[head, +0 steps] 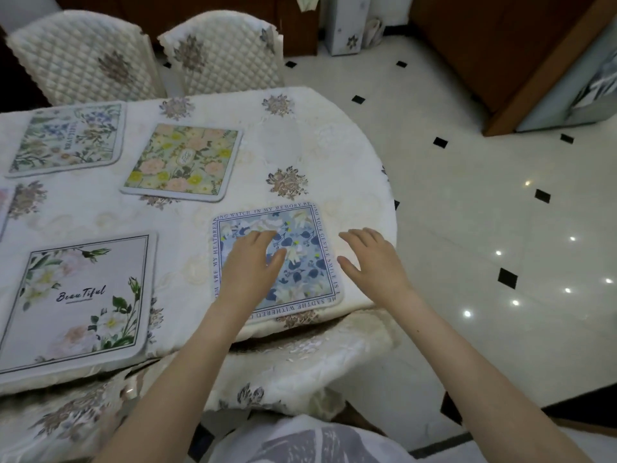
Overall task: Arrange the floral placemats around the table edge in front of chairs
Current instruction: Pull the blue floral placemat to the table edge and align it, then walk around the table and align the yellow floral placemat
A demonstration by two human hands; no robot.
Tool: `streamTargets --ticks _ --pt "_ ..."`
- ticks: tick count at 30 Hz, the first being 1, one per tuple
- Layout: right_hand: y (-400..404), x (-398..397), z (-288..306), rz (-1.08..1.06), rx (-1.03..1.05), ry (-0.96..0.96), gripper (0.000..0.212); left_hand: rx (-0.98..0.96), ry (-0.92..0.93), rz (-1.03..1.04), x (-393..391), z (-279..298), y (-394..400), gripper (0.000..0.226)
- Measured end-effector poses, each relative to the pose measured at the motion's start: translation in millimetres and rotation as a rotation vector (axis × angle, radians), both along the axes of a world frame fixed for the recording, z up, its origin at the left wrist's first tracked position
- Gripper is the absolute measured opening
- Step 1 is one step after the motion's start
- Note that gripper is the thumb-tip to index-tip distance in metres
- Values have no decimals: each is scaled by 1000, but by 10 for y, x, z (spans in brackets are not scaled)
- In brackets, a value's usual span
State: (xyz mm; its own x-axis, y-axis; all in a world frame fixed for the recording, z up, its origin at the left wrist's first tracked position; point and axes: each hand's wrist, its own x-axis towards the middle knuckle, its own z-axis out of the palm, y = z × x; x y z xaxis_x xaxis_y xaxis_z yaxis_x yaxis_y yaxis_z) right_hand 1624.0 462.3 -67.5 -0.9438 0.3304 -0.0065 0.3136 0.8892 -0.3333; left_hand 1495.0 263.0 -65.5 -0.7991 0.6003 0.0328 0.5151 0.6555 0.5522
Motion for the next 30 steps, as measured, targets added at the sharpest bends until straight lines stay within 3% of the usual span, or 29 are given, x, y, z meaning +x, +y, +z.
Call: streamTargets --ticks 5,11,15,24,30 --pt "317 558 248 -54 49 112 44 -59 154 -141 446 103 308 45" --pt "616 1206 178 -118 44 77 47 -113 135 -244 1031 -31 657 60" --pt "777 1457 46 -156 23 41 46 -133 91 -281 1252 -99 891 57" --pt "1312 1386 12 -225 8 70 47 -58 132 -351 1132 46 1734 57" --pt "1889 933 86 -182 14 116 46 20 100 -278 816 6 2371 59"
